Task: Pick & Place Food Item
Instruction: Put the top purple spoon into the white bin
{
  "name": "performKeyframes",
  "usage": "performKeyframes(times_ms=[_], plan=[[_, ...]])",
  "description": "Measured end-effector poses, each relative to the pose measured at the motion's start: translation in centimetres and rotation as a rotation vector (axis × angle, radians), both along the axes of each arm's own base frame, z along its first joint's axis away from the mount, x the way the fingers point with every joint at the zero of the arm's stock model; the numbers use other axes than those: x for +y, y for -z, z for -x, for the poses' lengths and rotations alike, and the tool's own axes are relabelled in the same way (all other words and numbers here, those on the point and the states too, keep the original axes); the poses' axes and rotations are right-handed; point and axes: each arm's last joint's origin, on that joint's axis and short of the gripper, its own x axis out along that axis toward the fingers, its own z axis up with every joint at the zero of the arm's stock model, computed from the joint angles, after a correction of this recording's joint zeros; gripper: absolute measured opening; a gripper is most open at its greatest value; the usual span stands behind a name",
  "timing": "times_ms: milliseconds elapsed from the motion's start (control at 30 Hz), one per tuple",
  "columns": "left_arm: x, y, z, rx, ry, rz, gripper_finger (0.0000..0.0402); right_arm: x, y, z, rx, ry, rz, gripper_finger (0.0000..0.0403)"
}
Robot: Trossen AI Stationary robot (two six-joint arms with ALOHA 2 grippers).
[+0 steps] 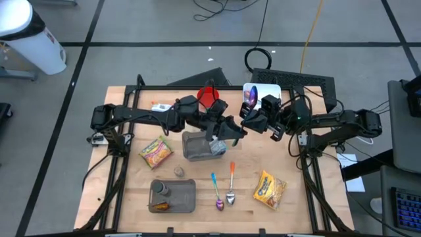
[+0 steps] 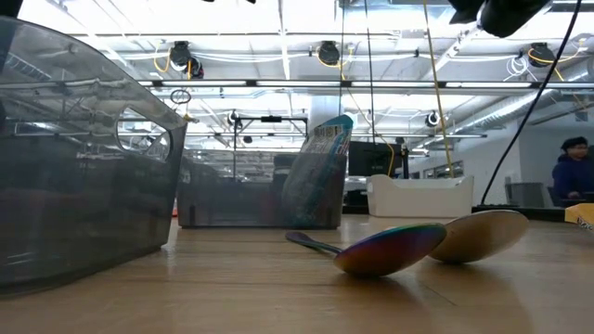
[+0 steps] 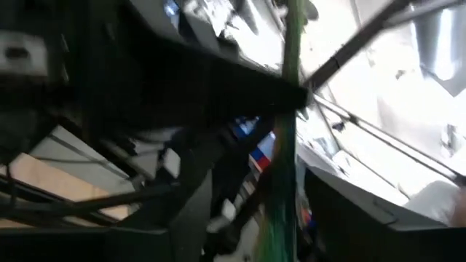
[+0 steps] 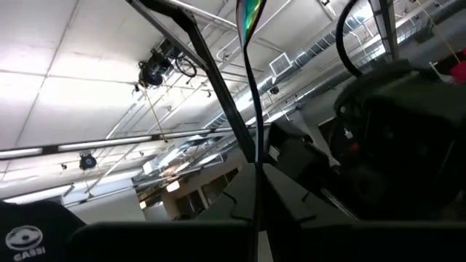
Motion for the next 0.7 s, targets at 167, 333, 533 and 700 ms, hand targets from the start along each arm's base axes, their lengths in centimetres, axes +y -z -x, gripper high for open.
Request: performKeyframes(times_ms=[167, 333, 533, 700], plan=[[1.1, -0.4, 0.6, 0.017, 0.124, -0.003, 0.026, -1.3, -1.2, 1.6, 0.002, 0.032, -0.035, 0.0001], [1.9, -1.8, 2.0, 0.04, 0.157, -0.031, 0.0249, -2.7, -3.9, 3.3, 0.166, 0.07, -0.014, 0.0001], [2.6, -3.2, 4.6, 0.11, 0.121, -0.14, 0.022, -4.4, -8.7, 5.1, 0.416, 0.149, 0.102, 0.0], [3.0, -4.5, 7.5, 0.163, 0.05, -0.242, 0.0199, -7.1, -11.2, 6.2, 0.601, 0.262, 0.125, 0.0]])
